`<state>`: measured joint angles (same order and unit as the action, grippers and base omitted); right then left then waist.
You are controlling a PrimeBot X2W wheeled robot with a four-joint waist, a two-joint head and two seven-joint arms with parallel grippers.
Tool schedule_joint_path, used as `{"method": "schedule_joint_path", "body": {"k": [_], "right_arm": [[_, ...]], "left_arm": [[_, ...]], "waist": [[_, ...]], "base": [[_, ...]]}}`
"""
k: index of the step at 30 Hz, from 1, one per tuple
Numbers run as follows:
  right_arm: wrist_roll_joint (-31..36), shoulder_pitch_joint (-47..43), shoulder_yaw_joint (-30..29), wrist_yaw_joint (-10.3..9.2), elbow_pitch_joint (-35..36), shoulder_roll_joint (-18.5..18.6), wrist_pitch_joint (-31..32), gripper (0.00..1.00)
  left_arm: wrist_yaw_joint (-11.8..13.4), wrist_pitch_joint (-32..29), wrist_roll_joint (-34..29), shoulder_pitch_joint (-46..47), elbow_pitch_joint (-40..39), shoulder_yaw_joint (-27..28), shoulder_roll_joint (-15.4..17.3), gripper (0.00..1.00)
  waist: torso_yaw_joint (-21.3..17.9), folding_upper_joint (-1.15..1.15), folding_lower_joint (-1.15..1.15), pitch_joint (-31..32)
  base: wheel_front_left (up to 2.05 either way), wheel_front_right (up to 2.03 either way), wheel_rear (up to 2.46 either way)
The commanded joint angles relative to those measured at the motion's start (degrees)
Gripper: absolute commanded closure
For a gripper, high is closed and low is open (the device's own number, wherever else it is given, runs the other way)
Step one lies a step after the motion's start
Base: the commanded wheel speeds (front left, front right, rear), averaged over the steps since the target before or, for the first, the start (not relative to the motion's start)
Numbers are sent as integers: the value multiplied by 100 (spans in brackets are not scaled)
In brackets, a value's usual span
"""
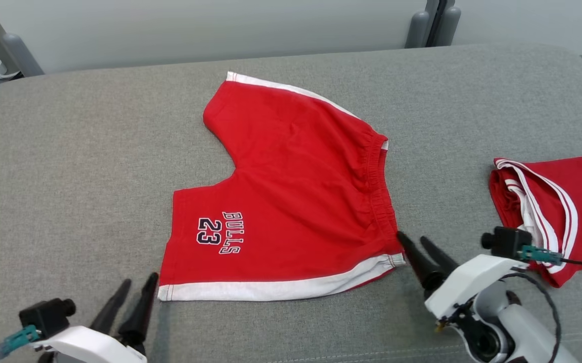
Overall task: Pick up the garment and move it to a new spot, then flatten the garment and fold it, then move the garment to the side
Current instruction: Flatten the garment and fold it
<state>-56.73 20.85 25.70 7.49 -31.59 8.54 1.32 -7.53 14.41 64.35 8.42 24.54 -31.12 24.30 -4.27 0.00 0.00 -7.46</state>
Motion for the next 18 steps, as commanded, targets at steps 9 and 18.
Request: {"method": "schedule_joint_path", "body": {"k": [9,18], "right_arm": [[1596,77,-317,0,-65,474,-1326,0],[3684,-439,-1639,0,779,-169,-1629,0]], "left_arm": [[4,59,-1440,-124,-108,1636,-231,0],[4,59,-3355,-556,-431,2740,-765,0]], "waist": [[-36,0,0,353],[-53,0,0,639]], "base": [[0,0,0],[0,0,0]]}}
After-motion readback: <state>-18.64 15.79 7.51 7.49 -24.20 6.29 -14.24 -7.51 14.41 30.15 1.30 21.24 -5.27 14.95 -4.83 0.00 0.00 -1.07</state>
